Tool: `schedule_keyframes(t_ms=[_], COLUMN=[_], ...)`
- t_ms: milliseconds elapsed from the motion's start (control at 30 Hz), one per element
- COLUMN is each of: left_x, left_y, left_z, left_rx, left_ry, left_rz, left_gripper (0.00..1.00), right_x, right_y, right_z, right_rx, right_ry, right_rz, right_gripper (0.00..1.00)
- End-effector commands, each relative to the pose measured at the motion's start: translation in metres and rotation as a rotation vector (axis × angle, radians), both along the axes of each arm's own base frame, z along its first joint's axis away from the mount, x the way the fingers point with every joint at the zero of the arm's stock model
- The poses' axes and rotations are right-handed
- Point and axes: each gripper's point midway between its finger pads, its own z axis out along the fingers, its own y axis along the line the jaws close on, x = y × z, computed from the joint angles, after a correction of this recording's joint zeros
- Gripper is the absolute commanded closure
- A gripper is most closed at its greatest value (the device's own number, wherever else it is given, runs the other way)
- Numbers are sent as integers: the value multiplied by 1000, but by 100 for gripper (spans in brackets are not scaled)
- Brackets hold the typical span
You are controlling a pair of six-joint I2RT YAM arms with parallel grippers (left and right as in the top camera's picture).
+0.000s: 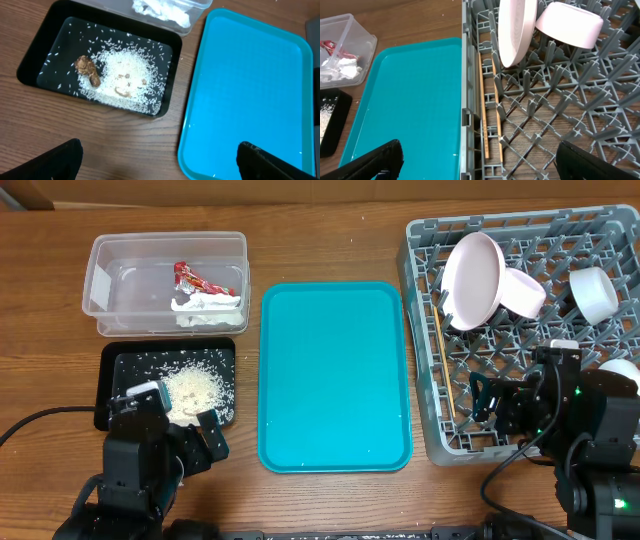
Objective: Sort waste into correct bins and load items into the dishwasher
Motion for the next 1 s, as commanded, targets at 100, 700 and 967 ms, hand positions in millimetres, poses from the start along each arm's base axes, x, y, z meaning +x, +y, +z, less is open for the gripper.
schedule_keyframes(t_ms=[100,700,967], left_x=[-1,-1,-1], left_y=[2,2,2], left_z=[-4,-4,-4], left_rx=[8,8,8], left_ry=[8,8,8], left_rz=[13,13,13], left_gripper=[0,0,0], right_x=[-1,-20,-7], right_y=[8,9,8], right_z=[-1,-18,-20], right_rx=[-2,-2,-21], right_ry=[0,-16,-309], right_rz=[33,39,32], right_gripper=[0,0,0])
